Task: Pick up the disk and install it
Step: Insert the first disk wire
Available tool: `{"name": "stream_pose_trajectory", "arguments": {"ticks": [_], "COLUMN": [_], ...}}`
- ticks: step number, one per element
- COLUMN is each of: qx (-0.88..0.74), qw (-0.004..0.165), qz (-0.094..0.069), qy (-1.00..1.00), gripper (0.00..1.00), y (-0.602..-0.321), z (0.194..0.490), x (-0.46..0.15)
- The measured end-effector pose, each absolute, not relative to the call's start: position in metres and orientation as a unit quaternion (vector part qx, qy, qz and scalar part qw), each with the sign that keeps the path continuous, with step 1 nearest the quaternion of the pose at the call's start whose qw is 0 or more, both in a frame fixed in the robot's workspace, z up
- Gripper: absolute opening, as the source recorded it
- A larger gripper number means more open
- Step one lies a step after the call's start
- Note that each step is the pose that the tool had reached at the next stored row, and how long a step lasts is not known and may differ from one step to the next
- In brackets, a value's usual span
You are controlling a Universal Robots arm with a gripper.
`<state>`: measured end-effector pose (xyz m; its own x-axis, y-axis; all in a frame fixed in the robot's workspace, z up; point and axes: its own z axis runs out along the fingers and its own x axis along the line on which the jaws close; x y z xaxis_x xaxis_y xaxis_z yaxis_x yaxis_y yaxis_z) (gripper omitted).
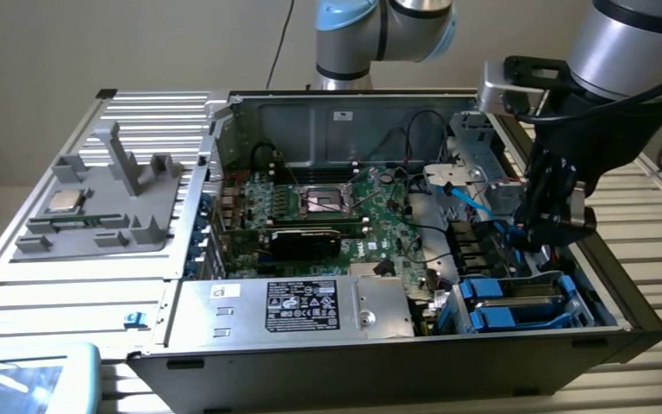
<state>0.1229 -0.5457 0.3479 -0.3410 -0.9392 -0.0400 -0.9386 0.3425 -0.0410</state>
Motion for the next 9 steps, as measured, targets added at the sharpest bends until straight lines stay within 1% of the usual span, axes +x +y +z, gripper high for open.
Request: {"name": "stream_pose_trajectory", "arguments": {"ticks": [1, 9], "qx": [-0.573, -0.572], "qw": [0.028, 0.028], "qz": [-0.005, -0.006], "qy": [0.819, 0.819], "gripper": [0.36, 0.35], "y": [-0.5457, -0.5438], "z": [0.3478, 0.3479], "x": [0.1229, 0.1225]}}
